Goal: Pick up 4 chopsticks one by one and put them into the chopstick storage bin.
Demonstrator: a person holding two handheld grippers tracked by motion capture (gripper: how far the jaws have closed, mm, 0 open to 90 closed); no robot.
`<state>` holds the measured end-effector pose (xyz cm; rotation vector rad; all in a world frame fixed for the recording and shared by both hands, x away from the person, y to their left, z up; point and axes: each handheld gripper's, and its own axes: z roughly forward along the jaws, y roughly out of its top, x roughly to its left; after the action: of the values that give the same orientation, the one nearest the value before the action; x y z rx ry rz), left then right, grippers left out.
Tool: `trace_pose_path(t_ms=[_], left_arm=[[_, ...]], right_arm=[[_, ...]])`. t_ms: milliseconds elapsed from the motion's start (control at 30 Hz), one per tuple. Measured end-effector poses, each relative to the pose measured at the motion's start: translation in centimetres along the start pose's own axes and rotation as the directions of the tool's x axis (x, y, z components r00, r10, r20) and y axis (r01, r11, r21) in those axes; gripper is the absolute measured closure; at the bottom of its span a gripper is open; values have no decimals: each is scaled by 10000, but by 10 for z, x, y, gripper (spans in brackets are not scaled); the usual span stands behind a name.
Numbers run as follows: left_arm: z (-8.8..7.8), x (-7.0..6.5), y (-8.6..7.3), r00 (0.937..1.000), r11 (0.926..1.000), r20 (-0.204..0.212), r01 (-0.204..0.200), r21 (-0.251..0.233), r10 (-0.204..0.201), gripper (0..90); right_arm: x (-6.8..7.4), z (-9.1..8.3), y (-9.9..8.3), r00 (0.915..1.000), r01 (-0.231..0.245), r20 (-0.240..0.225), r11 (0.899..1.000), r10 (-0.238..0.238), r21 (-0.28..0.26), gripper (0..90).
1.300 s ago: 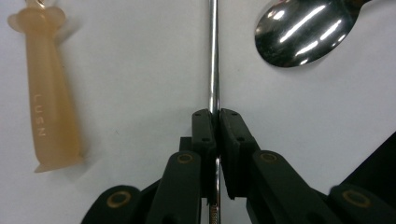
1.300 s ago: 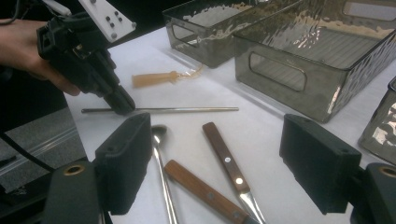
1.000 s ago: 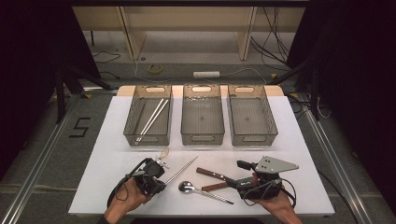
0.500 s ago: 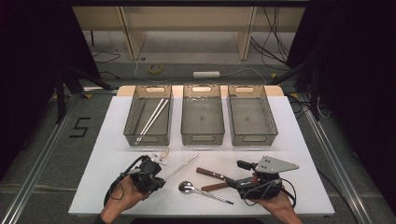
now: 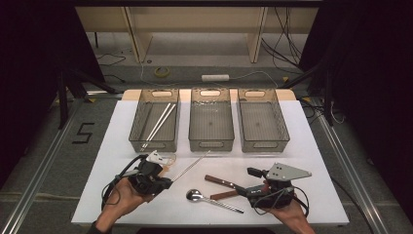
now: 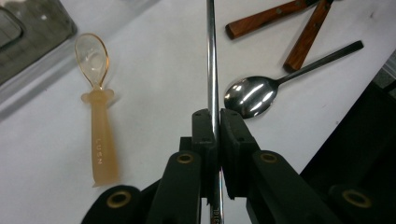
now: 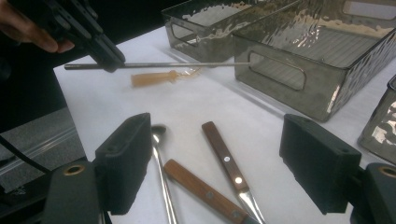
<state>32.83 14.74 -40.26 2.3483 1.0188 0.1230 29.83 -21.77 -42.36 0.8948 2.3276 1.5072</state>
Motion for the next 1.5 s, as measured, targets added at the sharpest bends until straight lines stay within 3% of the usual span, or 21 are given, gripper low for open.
trace_pose_path(t_ms=[167, 367, 667, 1133, 1400, 1500], left_arm=[[-4, 6, 8, 9999, 9994, 79, 147, -318, -145, 844], [-7, 20, 22, 9995, 9969, -167, 261, -741, -274, 844], [-12, 50, 40, 9943, 9839, -498, 850, -1569, -939, 844], [-14, 96, 59, 9781, 9614, -978, 1581, -2254, -1838, 844], [-15, 112, 68, 9704, 9550, -1263, 1712, -2423, -2060, 844], [-12, 121, 72, 9645, 9503, -1391, 1852, -2503, -2246, 844]], right_arm=[[0, 0, 0, 10000, 1, 7, 10000, -1, -28, 265], [-1, 0, 0, 10000, -38, 25, 10000, 38, -29, 264], [-2, 0, 0, 10000, -64, 23, 10000, 64, -38, 264], [-2, 0, 0, 10000, -78, 27, 10000, 78, -32, 264], [-2, 0, 0, 10000, -80, 17, 10000, 80, -33, 264], [-2, 0, -1, 9999, -104, 17, 9999, 104, -53, 264]])
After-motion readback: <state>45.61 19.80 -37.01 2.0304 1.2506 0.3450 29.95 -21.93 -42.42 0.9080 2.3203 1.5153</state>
